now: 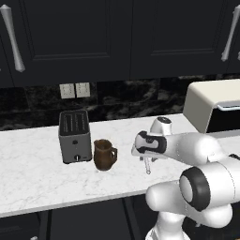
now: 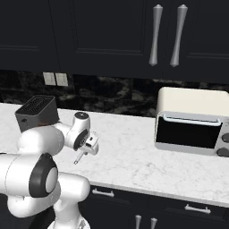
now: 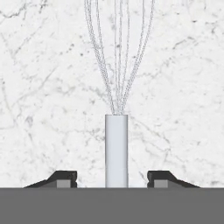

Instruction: Pick the whisk from the drawer and place it on the counter.

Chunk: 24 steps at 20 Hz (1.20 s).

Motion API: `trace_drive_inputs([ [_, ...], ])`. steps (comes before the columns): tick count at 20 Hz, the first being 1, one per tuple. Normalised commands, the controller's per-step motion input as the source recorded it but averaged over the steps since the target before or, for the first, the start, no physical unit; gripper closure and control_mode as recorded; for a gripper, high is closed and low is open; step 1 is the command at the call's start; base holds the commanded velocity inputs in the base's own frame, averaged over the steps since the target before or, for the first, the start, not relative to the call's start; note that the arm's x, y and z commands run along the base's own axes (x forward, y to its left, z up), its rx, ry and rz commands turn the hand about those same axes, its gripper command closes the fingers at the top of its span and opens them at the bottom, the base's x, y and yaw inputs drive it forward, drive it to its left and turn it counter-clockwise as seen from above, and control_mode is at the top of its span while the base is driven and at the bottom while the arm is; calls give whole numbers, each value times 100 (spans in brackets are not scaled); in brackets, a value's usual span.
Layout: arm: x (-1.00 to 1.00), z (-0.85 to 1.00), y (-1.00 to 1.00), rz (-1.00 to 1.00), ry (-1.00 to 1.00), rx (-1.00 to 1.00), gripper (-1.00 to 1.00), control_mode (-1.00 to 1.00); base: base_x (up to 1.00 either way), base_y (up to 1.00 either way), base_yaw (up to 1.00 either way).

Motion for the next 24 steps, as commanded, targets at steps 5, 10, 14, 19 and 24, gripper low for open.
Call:
trace_drive_inputs([
  [5,-2,16,3,0,0,-3,-100,-100,0,0,0],
  [10,-38,59,30,0,-3,-18,-100,-100,0,0,0],
  [14,-46,83,65,0,0,-25,-100,-100,0,0,0],
  [19,-62,57,43,0,-6,-15,-100,-100,0,0,0],
  [24,-16,0,55,5,-9,-4,-100,-100,0,0,0],
])
